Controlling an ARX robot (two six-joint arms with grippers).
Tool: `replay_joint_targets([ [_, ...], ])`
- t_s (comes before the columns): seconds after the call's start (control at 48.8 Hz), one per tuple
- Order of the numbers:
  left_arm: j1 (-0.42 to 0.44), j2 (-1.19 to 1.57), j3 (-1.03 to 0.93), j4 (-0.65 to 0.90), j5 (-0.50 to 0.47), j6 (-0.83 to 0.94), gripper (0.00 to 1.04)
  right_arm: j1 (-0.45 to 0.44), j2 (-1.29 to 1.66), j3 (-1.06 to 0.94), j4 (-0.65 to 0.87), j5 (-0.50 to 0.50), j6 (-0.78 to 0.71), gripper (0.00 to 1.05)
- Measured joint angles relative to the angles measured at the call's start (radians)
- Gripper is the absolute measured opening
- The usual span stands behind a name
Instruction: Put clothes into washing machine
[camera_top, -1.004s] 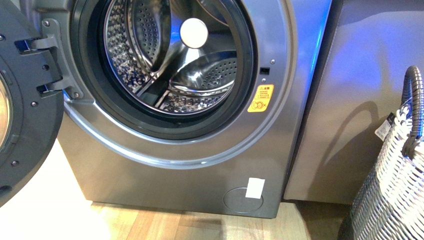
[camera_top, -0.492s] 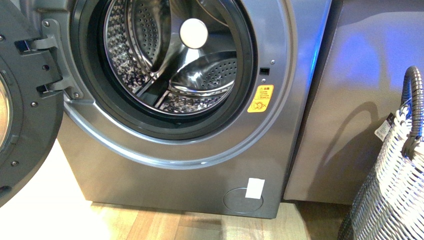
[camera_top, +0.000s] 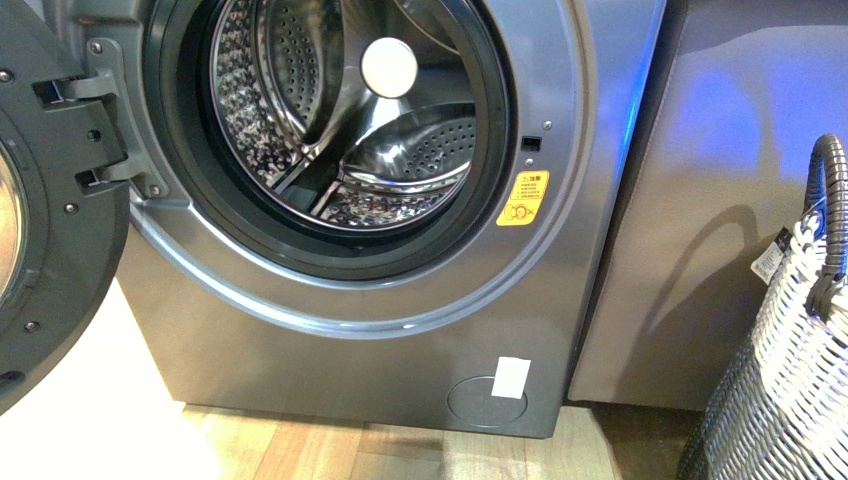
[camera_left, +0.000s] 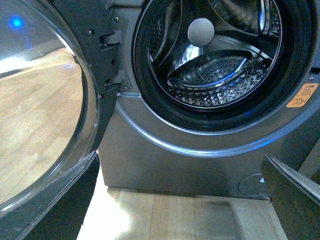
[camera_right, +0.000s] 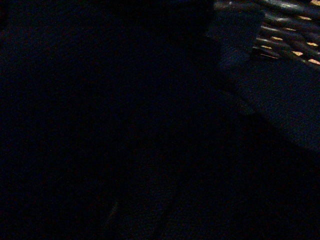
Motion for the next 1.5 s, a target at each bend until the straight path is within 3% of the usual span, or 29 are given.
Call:
replay_joint_targets([
  [0.184, 0.000, 0.000, 0.000, 0.000, 0.000, 0.000, 0.98, 0.016, -0.046, -0.084, 0.093, 0.036, 0.000, 0.30],
  [0.307, 0.000, 0.000, 0.000, 0.000, 0.000, 0.000, 0.98, 0.023, -0.102, -0.174, 0.167, 0.056, -0.002, 0.24],
  [0.676, 0.000, 0.000, 0.000, 0.000, 0.000, 0.000, 0.98, 0.010, -0.472, -0.503, 0.450, 0.019, -0.044, 0.22],
  [0.943, 0.000, 0.000, 0.000, 0.000, 0.000, 0.000, 0.98, -0.001, -0.872, -0.881, 0.748, -0.102, -0.056, 0.22],
  [1.189, 0.000, 0.000, 0.000, 0.000, 0.000, 0.000, 0.98, -0.001, -1.220, -1.008, 0.736, -0.185, -0.050, 0.22],
  [1.496, 0.000, 0.000, 0.000, 0.000, 0.000, 0.000, 0.98, -0.001, -1.592, -0.967, 0.554, -0.239, -0.019, 0.22],
])
